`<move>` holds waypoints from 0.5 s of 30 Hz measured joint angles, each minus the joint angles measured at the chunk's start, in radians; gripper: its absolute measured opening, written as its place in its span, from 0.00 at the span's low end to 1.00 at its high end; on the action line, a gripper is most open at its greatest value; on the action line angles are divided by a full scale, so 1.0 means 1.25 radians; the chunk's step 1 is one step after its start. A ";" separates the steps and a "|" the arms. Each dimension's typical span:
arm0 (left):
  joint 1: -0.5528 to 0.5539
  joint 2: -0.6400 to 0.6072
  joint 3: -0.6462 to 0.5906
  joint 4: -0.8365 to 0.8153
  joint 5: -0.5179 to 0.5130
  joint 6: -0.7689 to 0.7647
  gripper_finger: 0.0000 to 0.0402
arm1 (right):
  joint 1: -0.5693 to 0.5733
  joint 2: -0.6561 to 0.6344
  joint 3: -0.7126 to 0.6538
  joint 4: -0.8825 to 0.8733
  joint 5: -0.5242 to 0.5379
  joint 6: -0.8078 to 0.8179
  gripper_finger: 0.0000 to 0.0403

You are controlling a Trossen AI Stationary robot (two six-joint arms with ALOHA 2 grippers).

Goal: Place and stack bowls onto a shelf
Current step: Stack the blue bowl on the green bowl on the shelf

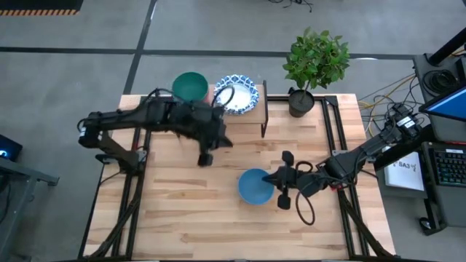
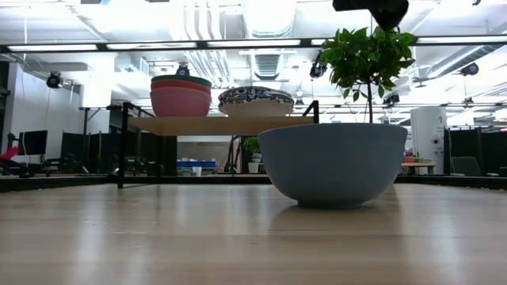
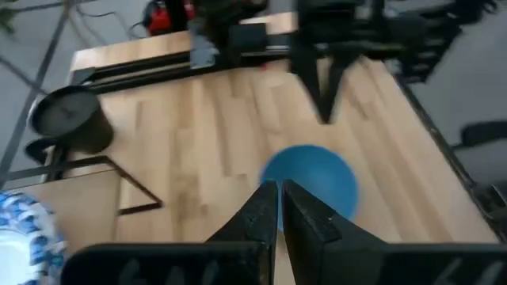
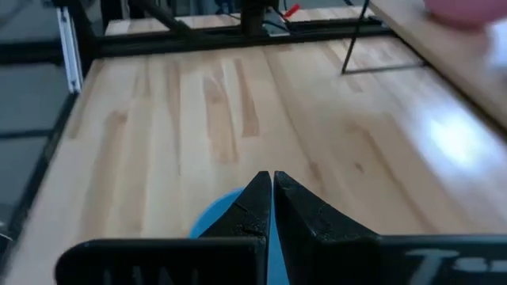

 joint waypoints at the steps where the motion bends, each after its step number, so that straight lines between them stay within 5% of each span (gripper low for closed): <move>1: -0.019 -0.006 -0.003 -0.008 -0.013 0.000 0.01 | 0.001 0.004 0.000 0.001 0.000 0.021 0.02; 7: -0.109 -0.085 -0.107 0.007 -0.178 -0.011 0.00 | 0.001 0.043 0.002 0.013 -0.007 0.123 0.02; 15: -0.148 -0.293 -0.396 0.231 -0.192 -0.074 0.00 | 0.000 0.132 0.116 -0.012 -0.064 0.195 0.02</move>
